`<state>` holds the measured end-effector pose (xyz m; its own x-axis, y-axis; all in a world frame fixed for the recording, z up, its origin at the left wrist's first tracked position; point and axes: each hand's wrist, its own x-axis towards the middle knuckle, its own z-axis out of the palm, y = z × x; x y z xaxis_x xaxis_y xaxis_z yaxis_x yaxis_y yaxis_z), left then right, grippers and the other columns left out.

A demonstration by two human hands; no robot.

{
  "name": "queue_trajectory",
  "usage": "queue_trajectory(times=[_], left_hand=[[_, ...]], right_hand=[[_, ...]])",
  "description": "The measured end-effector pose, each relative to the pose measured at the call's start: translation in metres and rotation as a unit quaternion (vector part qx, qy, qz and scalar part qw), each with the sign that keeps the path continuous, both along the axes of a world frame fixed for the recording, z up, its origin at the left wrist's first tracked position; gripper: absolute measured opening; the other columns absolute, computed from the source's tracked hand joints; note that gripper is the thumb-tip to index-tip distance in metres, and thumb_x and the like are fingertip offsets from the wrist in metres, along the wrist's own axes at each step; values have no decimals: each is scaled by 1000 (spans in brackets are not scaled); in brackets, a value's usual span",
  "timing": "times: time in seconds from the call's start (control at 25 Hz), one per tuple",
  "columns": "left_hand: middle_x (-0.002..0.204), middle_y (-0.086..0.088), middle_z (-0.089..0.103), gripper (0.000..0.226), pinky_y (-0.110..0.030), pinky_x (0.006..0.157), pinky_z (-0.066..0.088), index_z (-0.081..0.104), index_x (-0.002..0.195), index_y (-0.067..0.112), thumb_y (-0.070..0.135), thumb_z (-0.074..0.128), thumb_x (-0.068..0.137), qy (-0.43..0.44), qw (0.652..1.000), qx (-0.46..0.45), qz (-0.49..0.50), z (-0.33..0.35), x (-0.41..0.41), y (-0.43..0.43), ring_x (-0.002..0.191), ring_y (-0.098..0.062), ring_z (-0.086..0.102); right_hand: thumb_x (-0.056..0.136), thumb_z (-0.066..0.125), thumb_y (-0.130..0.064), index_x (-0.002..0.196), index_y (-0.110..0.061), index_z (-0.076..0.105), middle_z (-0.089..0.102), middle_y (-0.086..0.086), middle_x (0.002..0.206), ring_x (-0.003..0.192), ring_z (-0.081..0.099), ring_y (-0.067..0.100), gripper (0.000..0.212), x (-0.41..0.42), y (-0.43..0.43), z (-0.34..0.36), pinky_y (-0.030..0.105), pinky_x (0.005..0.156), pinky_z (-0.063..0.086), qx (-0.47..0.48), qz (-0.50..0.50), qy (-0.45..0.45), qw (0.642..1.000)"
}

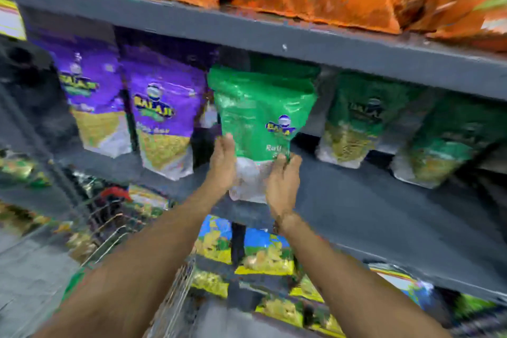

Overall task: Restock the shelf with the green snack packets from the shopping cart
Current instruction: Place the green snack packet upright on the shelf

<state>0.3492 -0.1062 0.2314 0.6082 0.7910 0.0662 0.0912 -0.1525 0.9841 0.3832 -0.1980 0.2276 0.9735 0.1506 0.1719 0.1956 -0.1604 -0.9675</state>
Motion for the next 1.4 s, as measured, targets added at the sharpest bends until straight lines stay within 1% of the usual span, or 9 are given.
queue_trajectory(times=[0.08, 0.28, 0.44, 0.6, 0.76, 1.04, 1.24, 1.32, 1.4], left_hand=[[124, -25, 52, 52, -27, 90, 34, 42, 125, -8, 31, 19, 98, 2, 998, -38, -53, -15, 11, 12, 116, -31, 49], [102, 2, 72, 73, -42, 111, 35, 70, 94, 27, 80, 25, 73, -22, 980, -152, -127, -65, 17, 47, 104, -16, 62], [45, 2, 53, 67, -29, 67, 41, 44, 36, 22, 58, 26, 90, 58, 994, -74, -61, -58, 4, 39, 49, -5, 50], [68, 1, 46, 36, -26, 67, 33, 43, 69, 21, 47, 68, 70, 54, 997, 52, 33, -46, 5, 47, 64, -9, 46], [146, -8, 35, 93, -35, 112, 31, 18, 141, 18, 36, 73, 67, -2, 985, -75, -154, -44, 28, 59, 134, -18, 35], [117, -1, 61, 82, -45, 97, 50, 47, 111, 35, 75, 69, 43, 37, 999, -18, -29, -54, 29, 27, 110, -17, 58], [104, 0, 60, 51, -27, 90, 42, 49, 108, 24, 58, 57, 71, -1, 998, -63, 21, -60, -21, 28, 95, -10, 57], [81, 0, 59, 16, -28, 76, 40, 49, 83, 25, 40, 48, 88, -21, 980, -107, 165, -92, -85, 57, 76, -11, 55], [77, -11, 60, 27, -37, 78, 44, 48, 74, 21, 41, 40, 91, 1, 925, -209, 316, -137, -154, 84, 78, -26, 56]], right_hand=[[79, 32, -31, 98, -7, 58, 59, 30, 98, 96, 54, 44, 39, 7, 1, -13, 43, 79, 42, -13, -25, 18, 999], [88, 44, -49, 136, -9, 32, 39, 23, 140, 127, 40, 37, 64, 3, 29, -4, 41, 106, 34, 8, -125, 371, 920], [96, 33, -43, 128, -10, 43, 50, 6, 115, 113, 50, 23, 47, 41, 30, -3, 35, 100, 38, 135, -62, 317, 937], [97, 28, -43, 98, -8, 56, 51, 3, 99, 91, 46, 17, 44, 52, 17, -25, 30, 85, 37, 136, -142, 230, 953], [97, 30, -40, 112, -11, 55, 60, 7, 118, 106, 55, 19, 41, 23, 38, -31, 33, 99, 41, 228, -36, 206, 951], [96, 27, -41, 126, -10, 48, 59, 0, 119, 111, 55, 15, 47, 52, 34, -34, 33, 106, 38, 181, 16, 217, 959], [89, 40, -37, 107, 2, 57, 59, 23, 114, 110, 52, 34, 47, -25, 55, -50, 39, 92, 32, 54, -215, 164, 961], [85, 39, -39, 84, -14, 56, 56, 9, 87, 87, 51, 22, 30, -92, 85, -60, 38, 79, 35, 71, -73, 108, 989], [90, 43, -29, 81, -20, 53, 51, -2, 80, 79, 49, 9, 16, -138, 125, -87, 29, 75, 35, 31, 132, 111, 984]])
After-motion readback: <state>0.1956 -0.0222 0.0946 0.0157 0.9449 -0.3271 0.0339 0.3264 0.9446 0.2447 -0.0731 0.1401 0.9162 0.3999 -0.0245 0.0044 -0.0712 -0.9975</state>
